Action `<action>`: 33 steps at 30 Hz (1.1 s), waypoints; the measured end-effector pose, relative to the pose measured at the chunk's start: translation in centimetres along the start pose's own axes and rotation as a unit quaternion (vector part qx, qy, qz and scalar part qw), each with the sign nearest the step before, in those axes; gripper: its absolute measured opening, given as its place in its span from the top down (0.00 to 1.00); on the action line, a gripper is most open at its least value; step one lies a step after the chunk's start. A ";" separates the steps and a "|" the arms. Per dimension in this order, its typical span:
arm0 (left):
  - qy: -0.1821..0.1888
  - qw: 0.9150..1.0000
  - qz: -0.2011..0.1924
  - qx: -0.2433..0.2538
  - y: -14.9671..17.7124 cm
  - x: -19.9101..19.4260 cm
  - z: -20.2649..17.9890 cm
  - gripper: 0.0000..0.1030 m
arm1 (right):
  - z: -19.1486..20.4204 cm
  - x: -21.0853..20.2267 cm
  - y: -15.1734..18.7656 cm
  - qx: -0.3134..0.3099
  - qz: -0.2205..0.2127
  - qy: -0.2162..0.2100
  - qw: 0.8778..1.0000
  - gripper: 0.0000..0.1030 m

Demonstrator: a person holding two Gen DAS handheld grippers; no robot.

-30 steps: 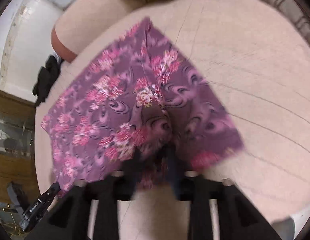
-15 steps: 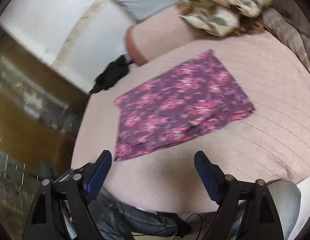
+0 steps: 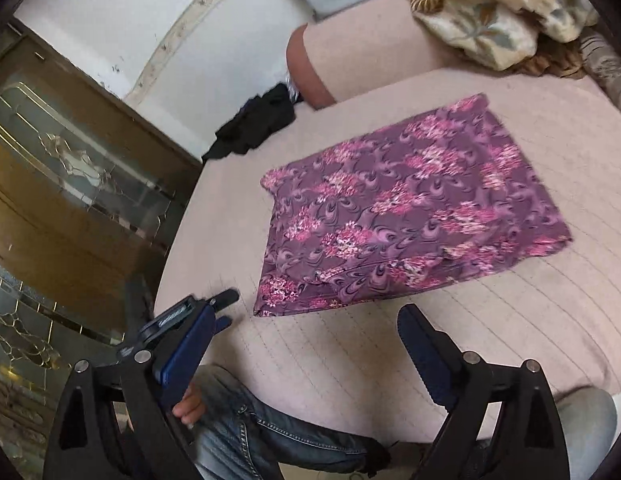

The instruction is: Fold small clothes

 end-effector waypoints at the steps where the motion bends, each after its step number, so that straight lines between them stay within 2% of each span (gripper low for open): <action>1: 0.000 1.000 0.000 -0.002 -0.5 0.9 -0.1 0.21 | -0.3 1.1 -0.4 -0.001 0.010 -0.005 1.000 0.07; 5: -0.002 1.000 0.005 -0.006 -2.4 4.4 -0.6 0.21 | -0.9 5.2 -1.7 -0.010 0.037 -0.012 0.999 0.10; 7: 0.003 1.000 -0.011 0.012 -2.9 5.3 -1.6 0.23 | -1.3 7.3 -2.5 -0.016 0.050 -0.012 0.999 0.11; 9: 0.011 0.999 -0.017 0.032 -3.1 6.0 -2.4 0.40 | -1.8 9.2 -3.4 -0.019 0.061 -0.012 0.998 0.14; 10: 0.015 0.999 -0.003 0.031 -3.0 6.6 -2.4 0.54 | -2.0 10.2 -3.9 -0.019 0.066 -0.015 0.998 0.16; 11: 0.022 0.999 0.008 0.026 -3.0 7.0 -2.2 0.59 | -2.2 11.0 -4.4 -0.019 0.070 -0.017 0.997 0.18; 15: 0.052 0.999 0.004 -0.010 -2.9 6.6 -0.9 0.63 | -2.6 13.9 -6.9 -0.026 0.078 -0.027 0.996 0.18; 17: 0.053 0.999 0.006 -0.013 -3.0 6.6 -0.8 0.65 | -2.2 15.5 -8.1 -0.030 0.088 -0.044 0.995 0.18; 18: 0.044 0.999 0.004 -0.009 -3.0 6.7 -0.8 0.70 | -2.0 16.6 -8.7 -0.029 0.097 -0.056 0.993 0.18; 19: 0.035 0.999 0.001 -0.006 -3.0 6.8 -0.7 0.81 | -1.8 18.0 -9.3 -0.028 0.110 -0.070 0.991 0.18; 20: 0.031 1.000 0.001 -0.006 -3.0 6.9 -0.6 0.87 | -1.5 19.4 -9.8 -0.026 0.125 -0.082 0.988 0.18; 21: 0.035 0.999 0.001 -0.012 -3.0 6.9 -0.3 0.88 | -1.2 20.9 -10.3 -0.025 0.141 -0.089 0.986 0.18; 26: 0.044 0.999 -0.020 0.005 -2.4 5.5 -1.0 0.92 | 1.6 29.3 -12.5 -0.060 0.224 -0.073 0.970 0.18; 29: 0.057 0.998 -0.028 0.017 -2.3 4.8 -1.5 0.92 | 3.3 33.0 -13.4 -0.084 0.258 -0.058 0.961 0.18; 31: 0.070 0.997 -0.029 0.016 -2.3 4.3 -1.5 0.92 | 4.8 35.6 -13.7 -0.122 0.287 -0.017 0.950 0.18; 33: 0.080 0.996 -0.039 0.027 -2.2 3.7 -1.8 0.93 | 5.9 37.5 -13.8 -0.159 0.307 0.028 0.938 0.25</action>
Point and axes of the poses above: each gripper's, at about its wrist camera, not at the fingertips, and x roughly the way its jaws point, z to its left, y to its underside, the point moved 2 cm from there along x, roughly the way its jaws point, and after that the axes turned 14 degrees about -x, right-handed, at the moved point
